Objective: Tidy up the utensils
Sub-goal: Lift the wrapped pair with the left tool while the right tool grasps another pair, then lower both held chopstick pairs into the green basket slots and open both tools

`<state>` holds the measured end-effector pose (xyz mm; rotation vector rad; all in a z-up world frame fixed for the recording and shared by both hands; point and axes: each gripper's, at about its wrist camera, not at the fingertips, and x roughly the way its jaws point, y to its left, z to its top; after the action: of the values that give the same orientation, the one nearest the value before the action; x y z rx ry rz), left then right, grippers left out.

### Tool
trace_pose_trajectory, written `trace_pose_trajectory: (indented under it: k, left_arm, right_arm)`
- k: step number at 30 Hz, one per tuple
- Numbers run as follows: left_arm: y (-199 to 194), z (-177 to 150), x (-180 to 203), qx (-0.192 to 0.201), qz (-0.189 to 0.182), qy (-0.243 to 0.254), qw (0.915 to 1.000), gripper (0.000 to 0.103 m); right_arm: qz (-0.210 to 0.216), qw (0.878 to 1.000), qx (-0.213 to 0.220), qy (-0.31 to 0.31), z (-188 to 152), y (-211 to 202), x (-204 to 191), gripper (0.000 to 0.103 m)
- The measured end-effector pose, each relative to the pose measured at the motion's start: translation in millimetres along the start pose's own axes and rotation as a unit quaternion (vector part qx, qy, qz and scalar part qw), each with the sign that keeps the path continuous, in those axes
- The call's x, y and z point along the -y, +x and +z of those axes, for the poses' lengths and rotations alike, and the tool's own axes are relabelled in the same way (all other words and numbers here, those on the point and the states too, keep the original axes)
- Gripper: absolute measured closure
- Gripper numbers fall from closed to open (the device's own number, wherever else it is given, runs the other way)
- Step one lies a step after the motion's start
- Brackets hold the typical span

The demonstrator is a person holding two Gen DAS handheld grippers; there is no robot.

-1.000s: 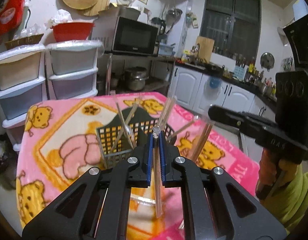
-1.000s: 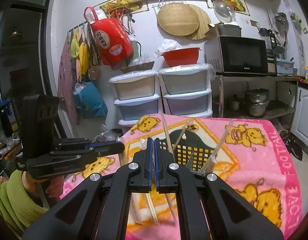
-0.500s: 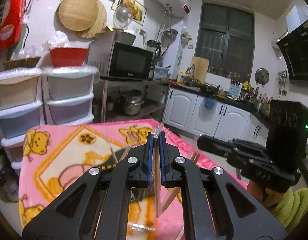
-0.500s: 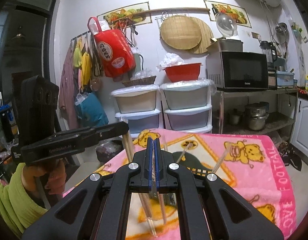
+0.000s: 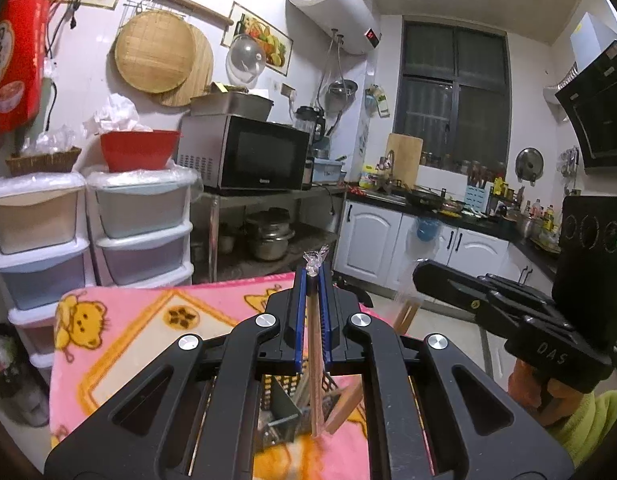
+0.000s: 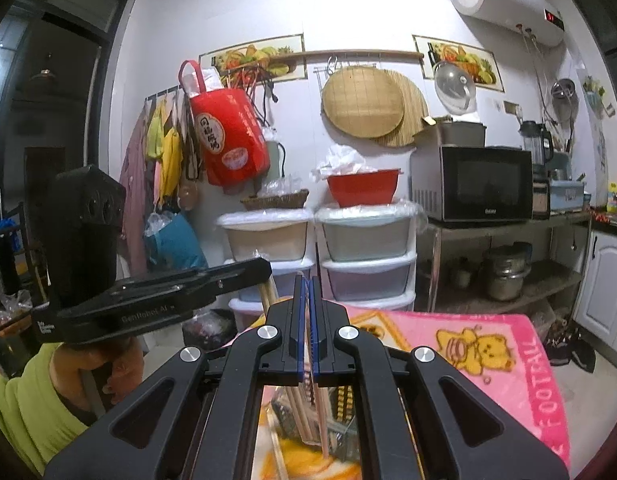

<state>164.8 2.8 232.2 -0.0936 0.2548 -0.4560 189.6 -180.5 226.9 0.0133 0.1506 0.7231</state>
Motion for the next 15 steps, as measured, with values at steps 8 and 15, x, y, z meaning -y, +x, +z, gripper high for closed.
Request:
trace_pose_trajectory:
  k: [8, 15]
  left_arm:
    - [13, 14, -11, 0.006, 0.015, -0.004, 0.9999, 0.099]
    - [25, 22, -20, 0.012, 0.028, -0.011, 0.9995, 0.099]
  right_arm:
    - [-0.013, 1.000, 0.013, 0.002, 18, 11, 12, 0.101]
    - [-0.029, 0.999, 0.021, 0.008, 29, 23, 24, 0.101]
